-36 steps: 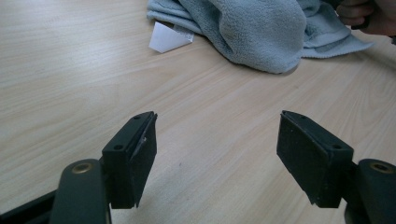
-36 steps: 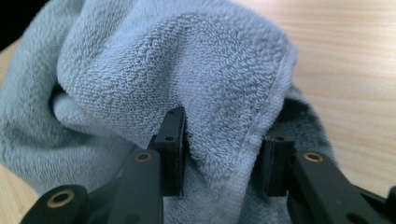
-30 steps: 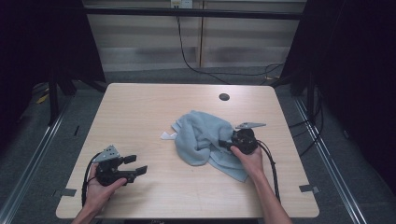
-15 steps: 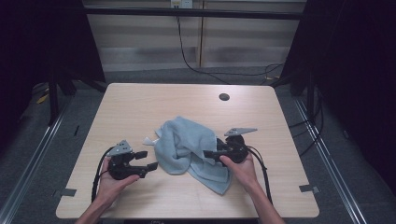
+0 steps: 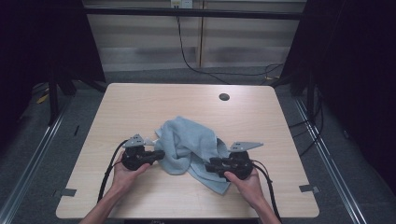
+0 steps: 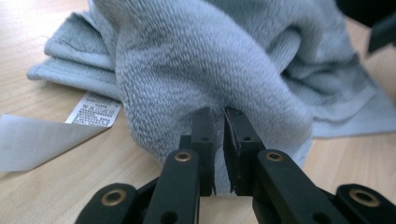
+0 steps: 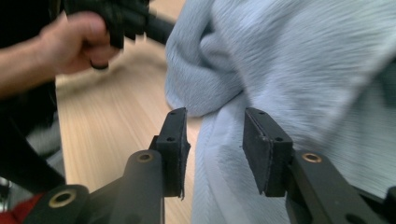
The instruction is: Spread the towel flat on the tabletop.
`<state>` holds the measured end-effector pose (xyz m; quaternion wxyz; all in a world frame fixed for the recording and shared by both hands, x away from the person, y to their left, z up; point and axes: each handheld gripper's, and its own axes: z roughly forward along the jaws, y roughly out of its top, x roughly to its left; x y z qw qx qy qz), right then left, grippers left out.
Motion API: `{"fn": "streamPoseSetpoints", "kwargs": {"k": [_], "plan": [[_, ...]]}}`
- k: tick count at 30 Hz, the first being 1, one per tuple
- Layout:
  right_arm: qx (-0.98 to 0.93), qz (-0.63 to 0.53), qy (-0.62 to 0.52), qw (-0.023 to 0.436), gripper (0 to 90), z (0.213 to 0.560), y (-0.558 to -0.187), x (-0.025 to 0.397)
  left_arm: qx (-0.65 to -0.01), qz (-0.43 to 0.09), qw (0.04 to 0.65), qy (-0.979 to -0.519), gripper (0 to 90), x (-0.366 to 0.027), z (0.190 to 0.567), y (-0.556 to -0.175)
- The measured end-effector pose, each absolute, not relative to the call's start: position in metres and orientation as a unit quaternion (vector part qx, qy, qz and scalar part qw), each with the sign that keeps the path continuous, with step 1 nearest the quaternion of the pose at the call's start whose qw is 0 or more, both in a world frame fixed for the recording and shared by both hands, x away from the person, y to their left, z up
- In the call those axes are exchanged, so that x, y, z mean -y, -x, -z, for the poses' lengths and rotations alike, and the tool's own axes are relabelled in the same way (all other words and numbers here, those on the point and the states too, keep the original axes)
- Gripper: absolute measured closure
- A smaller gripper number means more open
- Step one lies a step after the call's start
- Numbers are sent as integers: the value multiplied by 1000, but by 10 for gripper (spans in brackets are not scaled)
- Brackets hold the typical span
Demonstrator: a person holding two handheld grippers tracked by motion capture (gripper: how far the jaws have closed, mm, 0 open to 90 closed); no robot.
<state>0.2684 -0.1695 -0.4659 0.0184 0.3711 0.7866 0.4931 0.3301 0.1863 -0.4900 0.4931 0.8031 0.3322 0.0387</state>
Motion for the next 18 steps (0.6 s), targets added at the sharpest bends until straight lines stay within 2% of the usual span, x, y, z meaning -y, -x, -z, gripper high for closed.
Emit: {"fn": "streamPoseSetpoints", "kwargs": {"k": [6, 9, 12, 18], "plan": [[-810, -462, -362, 7, 518, 488, -293, 147, -335, -37, 501, -797, 859, -193, 491, -331], [-816, -455, -356, 15, 512, 492, -300, 138, -336, -37, 495, -800, 857, -192, 494, -331], [-831, -431, -348, 49, 498, 496, -301, 130, -336, -35, 492, -802, 815, -192, 495, -331], [-851, -409, -321, 76, 492, 505, -293, 123, -342, -28, 497, -797, 721, -190, 495, -331]]}}
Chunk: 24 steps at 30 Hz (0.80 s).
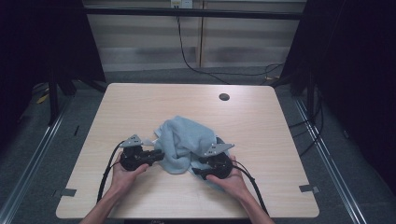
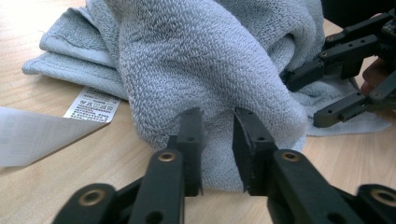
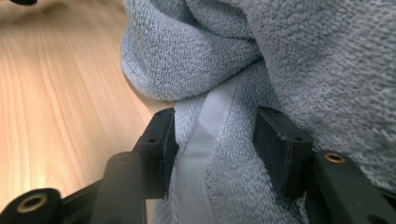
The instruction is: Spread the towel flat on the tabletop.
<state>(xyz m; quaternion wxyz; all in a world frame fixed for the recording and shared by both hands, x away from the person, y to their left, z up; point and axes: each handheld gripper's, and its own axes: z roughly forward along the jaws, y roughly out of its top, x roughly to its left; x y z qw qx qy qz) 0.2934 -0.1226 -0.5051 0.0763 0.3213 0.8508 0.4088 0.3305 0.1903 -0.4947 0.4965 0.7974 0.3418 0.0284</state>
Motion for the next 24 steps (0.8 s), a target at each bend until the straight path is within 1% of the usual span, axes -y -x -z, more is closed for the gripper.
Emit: {"fn": "streamPoseSetpoints", "kwargs": {"k": [3, 5, 8, 10, 13, 15, 17, 19, 20, 21, 22, 23, 24], "plan": [[-852, -400, -329, 78, 683, 504, -295, 124, -343, -26, 502, -794, 696, -192, 493, -331], [-849, -406, -333, 59, 776, 503, -296, 126, -343, -28, 506, -791, 679, -196, 491, -331], [-855, -405, -322, 44, 864, 501, -292, 123, -348, -29, 515, -783, 659, -202, 487, -332], [-854, -412, -317, 25, 900, 498, -289, 121, -354, -32, 520, -777, 646, -207, 485, -332], [-851, -426, -305, 23, 900, 485, -285, 120, -362, -39, 530, -766, 620, -216, 481, -334], [-836, -456, -305, 21, 900, 471, -285, 123, -370, -53, 526, -763, 605, -219, 479, -333], [-824, -476, -307, 33, 900, 456, -286, 129, -372, -52, 529, -761, 593, -220, 479, -333], [-811, -496, -309, 35, 900, 444, -291, 135, -370, -49, 525, -765, 589, -219, 481, -333], [-814, -493, -305, 47, 900, 439, -293, 136, -369, -48, 523, -767, 588, -218, 482, -333], [-816, -489, -305, 33, 871, 439, -294, 134, -368, -44, 524, -767, 586, -216, 483, -333], [-825, -477, -302, 12, 816, 445, -294, 129, -367, -45, 523, -768, 585, -215, 483, -332], [-833, -464, -302, 14, 782, 450, -293, 126, -365, -45, 523, -769, 584, -215, 483, -332], [-838, -454, -303, 11, 775, 457, -291, 123, -364, -45, 523, -769, 584, -215, 483, -332]]}}
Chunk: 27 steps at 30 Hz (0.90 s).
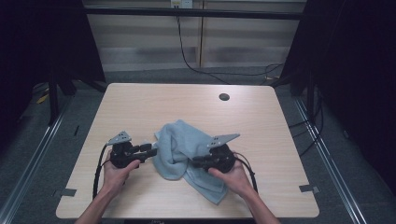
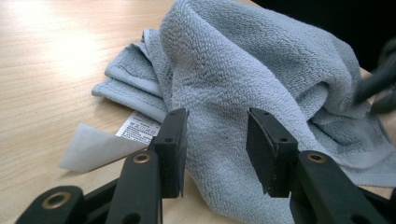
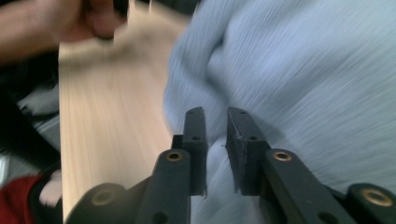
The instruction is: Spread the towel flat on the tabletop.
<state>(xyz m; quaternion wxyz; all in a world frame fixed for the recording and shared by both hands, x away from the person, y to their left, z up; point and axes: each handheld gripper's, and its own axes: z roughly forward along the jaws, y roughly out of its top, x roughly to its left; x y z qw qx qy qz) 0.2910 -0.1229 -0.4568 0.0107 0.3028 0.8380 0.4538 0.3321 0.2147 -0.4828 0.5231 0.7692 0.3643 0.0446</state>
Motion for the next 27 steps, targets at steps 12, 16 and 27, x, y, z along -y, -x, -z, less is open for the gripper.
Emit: {"fn": "streamPoseSetpoints", "kwargs": {"k": [12, 16, 27], "plan": [[-869, -399, -289, 47, 575, 501, -272, 106, -366, -42, 521, -770, 564, -217, 484, -332], [-884, -374, -265, 90, 696, 500, -267, 101, -367, -43, 522, -769, 556, -217, 484, -332], [-855, -417, -306, 31, 828, 494, -280, 115, -372, -44, 521, -767, 539, -222, 485, -332]]}}
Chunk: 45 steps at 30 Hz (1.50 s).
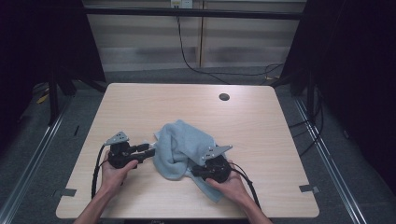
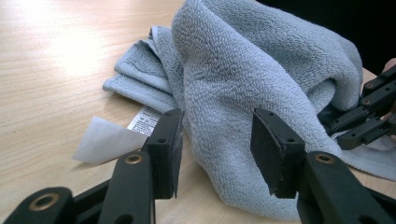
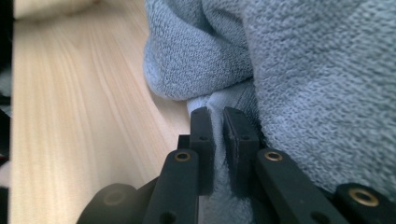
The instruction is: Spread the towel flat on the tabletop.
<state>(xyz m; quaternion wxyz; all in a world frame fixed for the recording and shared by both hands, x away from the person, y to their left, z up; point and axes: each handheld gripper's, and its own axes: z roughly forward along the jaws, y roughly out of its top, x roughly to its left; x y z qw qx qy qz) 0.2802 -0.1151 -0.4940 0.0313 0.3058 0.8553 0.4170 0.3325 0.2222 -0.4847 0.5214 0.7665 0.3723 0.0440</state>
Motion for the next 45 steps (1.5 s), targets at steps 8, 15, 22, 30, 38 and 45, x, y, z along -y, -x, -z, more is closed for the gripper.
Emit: {"fn": "streamPoseSetpoints", "kwargs": {"k": [8, 15, 22, 30, 38, 45], "plan": [[-850, -427, -306, 23, 866, 486, -278, 119, -370, -42, 522, -768, 531, -220, 485, -331], [-819, -484, -308, 36, 873, 446, -285, 128, -384, -50, 529, -755, 515, -230, 482, -333], [-759, -569, -306, 82, 876, 373, -306, 147, -396, -54, 537, -743, 515, -240, 480, -334], [-676, -620, -372, 139, 876, 343, -339, 199, -384, -51, 530, -755, 520, -232, 481, -335], [-726, -514, -432, 149, 874, 412, -354, 204, -364, -46, 500, -784, 548, -205, 485, -342], [-759, -464, -444, 107, 871, 473, -352, 184, -364, -48, 481, -796, 559, -184, 495, -367]]}}
